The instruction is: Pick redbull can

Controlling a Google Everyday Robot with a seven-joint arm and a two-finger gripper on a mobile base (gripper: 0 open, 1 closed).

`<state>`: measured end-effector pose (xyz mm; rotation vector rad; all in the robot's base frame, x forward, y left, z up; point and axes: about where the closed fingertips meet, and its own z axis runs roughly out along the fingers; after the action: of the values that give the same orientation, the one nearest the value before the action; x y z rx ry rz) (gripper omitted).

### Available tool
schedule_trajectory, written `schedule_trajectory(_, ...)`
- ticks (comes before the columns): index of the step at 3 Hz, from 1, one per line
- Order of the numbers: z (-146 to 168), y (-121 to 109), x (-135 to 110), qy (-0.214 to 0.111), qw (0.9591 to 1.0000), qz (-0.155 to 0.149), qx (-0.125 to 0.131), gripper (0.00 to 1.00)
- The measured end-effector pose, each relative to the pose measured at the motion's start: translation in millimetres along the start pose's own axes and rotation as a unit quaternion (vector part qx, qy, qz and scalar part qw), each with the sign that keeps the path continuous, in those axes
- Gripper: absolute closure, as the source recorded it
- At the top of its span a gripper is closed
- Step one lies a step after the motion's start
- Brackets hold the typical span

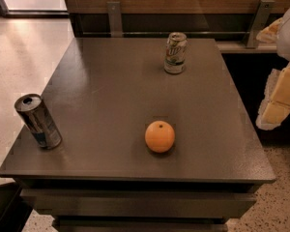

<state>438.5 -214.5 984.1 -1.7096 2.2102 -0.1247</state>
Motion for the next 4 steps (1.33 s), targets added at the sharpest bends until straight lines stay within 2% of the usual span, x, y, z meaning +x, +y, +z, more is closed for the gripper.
schedule_trajectory(1,0,0,0,0.0,1.0,0.0,0.0,0.0)
schedule_trajectory(2,1,4,-8,-0.037,0.9993,-0.008,-0.003,0.0)
schedule_trajectory(3,14,16,-24,-0.129,0.9908,-0.036,-0.013,0.0)
schedule_trajectory(4,25,36,-58,-0.218,0.9731,-0.06,-0.045,0.0)
